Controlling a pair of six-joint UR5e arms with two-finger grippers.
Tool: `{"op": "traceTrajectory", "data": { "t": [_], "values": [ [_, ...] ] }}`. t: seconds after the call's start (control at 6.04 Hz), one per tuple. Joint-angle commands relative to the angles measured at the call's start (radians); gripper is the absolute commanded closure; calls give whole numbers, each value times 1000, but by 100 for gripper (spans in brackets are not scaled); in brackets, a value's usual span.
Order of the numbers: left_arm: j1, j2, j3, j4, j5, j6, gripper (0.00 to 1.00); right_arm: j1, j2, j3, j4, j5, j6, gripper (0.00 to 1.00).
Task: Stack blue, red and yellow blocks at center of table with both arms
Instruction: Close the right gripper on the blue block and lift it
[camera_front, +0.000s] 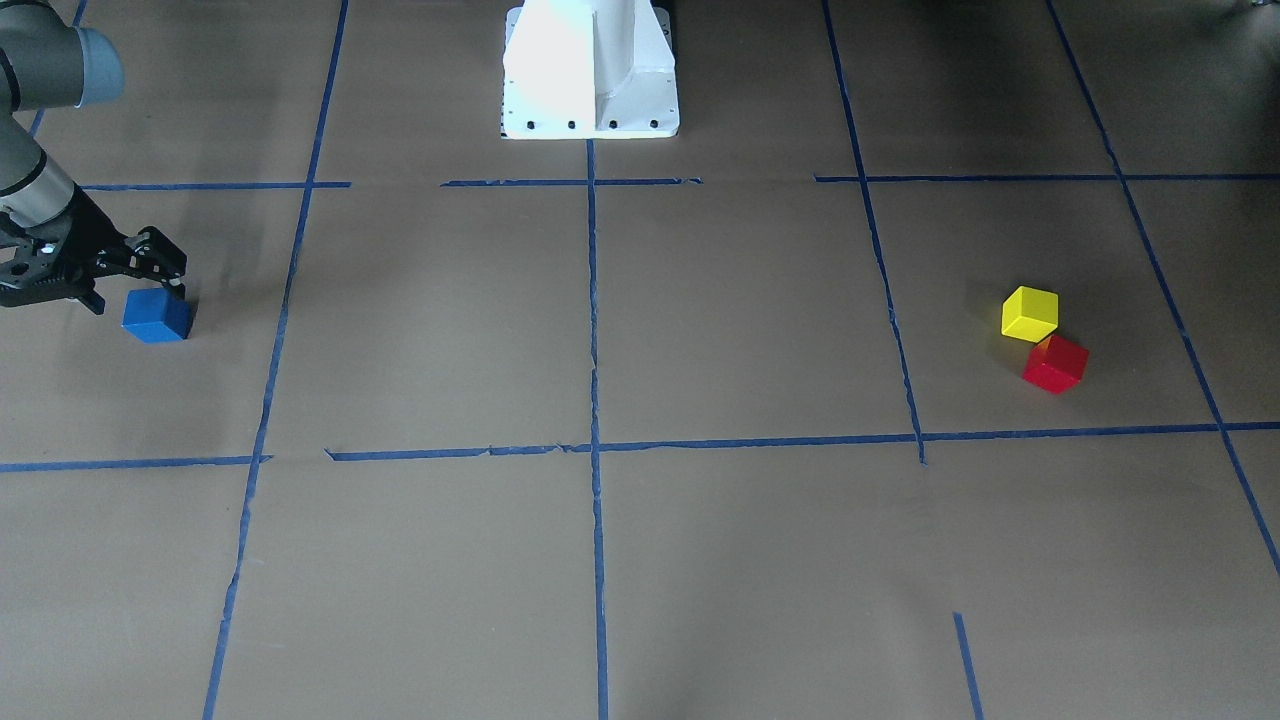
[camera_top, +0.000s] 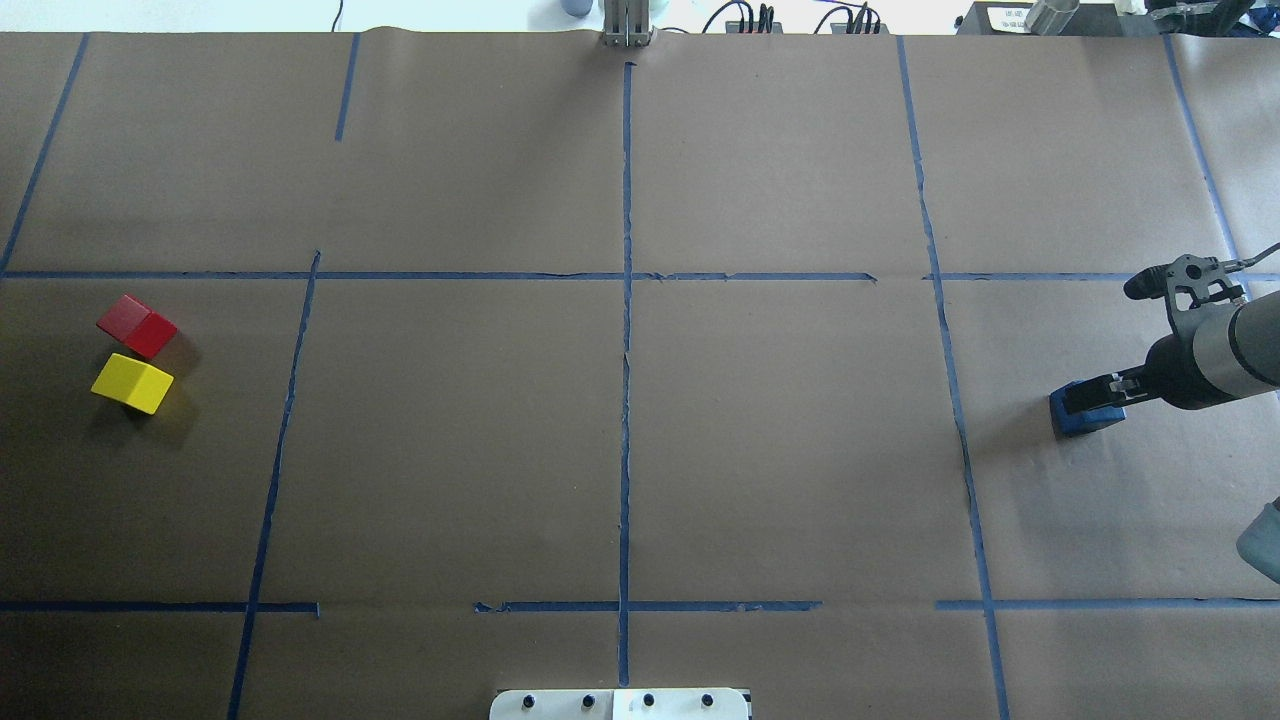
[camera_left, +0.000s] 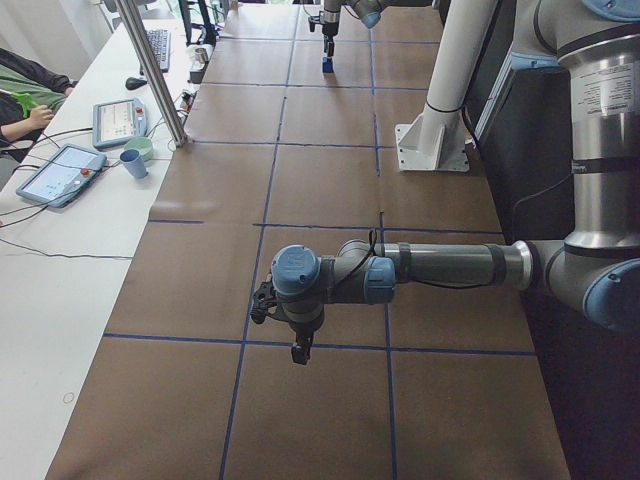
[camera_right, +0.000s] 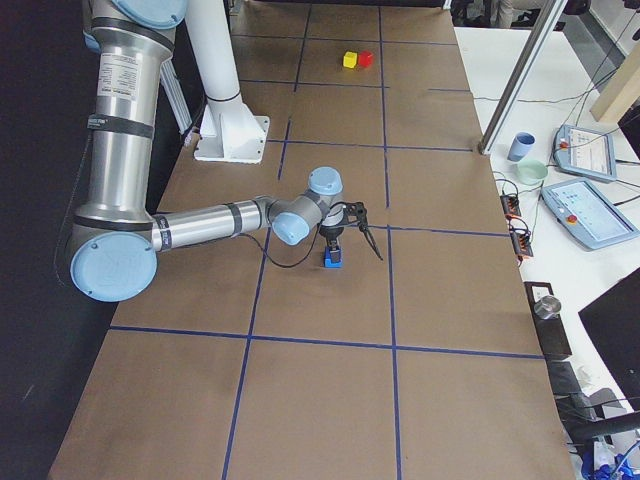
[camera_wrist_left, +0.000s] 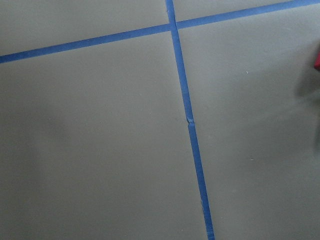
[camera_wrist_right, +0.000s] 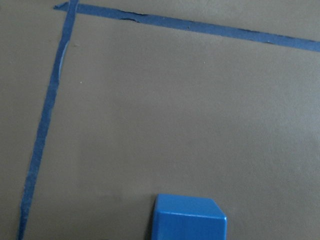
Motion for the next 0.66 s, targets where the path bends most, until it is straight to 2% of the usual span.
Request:
{"op": "traceTrajectory", "data": {
  "t": [0.0, 0.17, 0.33, 0.5],
  "values": [
    [0, 1, 0, -3, 0, 0, 0, -18, 4, -43, 0, 0, -4, 1],
    [0, -1, 0, -3, 0, 0, 0, -18, 12, -57, 0, 6, -8, 42],
    [0, 1, 0, -3, 0, 0, 0, -18, 18, -57, 0, 9, -6, 77],
    [0, 1, 0, -3, 0, 0, 0, -18, 23, -50, 0, 11, -5, 87]
  ]
}}
